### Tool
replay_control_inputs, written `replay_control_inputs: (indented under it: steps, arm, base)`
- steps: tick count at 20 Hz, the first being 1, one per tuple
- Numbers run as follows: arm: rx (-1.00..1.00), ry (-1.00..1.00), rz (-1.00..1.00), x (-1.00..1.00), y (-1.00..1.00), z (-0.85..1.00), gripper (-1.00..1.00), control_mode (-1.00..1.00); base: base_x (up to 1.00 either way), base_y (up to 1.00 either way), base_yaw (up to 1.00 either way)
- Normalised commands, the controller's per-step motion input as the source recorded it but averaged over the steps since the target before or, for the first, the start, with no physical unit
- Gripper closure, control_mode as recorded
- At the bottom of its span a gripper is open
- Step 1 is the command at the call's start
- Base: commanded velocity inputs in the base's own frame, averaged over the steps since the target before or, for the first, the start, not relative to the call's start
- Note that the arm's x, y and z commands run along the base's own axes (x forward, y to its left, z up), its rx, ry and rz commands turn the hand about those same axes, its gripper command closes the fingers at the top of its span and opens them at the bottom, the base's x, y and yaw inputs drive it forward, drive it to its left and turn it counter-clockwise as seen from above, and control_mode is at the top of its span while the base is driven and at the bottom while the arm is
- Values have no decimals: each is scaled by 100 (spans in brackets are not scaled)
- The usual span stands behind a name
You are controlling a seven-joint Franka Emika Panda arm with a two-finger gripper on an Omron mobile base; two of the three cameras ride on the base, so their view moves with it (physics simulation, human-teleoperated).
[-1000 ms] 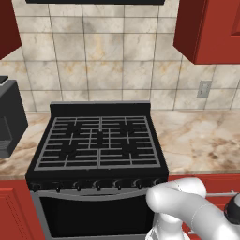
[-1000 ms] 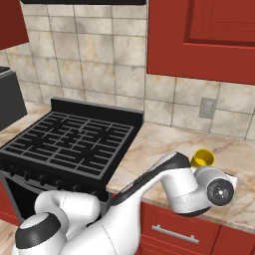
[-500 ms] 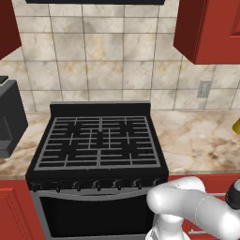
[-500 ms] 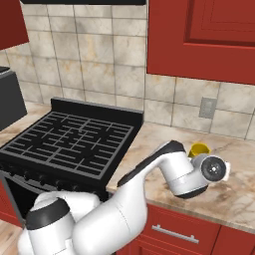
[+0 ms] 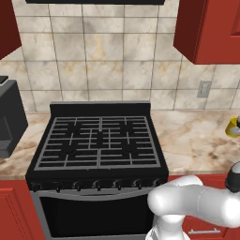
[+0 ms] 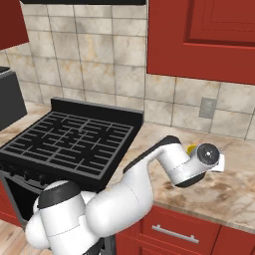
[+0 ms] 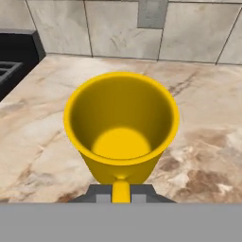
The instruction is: Clear the mugs and bowl far away from the sink.
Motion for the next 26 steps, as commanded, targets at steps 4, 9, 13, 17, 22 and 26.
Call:
replay_control_inputs:
  steps: [4, 9, 13, 17, 22, 26]
  arm:
    - [-7, 12, 6, 30, 5, -33, 100, -100]
    - [-2, 7, 7, 12, 7, -33, 100, -100]
    - [-3, 5, 9, 12, 13, -35, 100, -100]
    - [-4, 2, 9, 21, 12, -34, 100, -100]
    - [-4, 2, 8, 29, 17, -32, 100, -100]
    - [-3, 2, 8, 32, 20, -31, 100, -100]
  base:
    - [0, 0, 0]
    - [0, 0, 0]
    - [0, 0, 0]
    - [0, 0, 0]
    - [0, 0, 0]
    - [0, 0, 0]
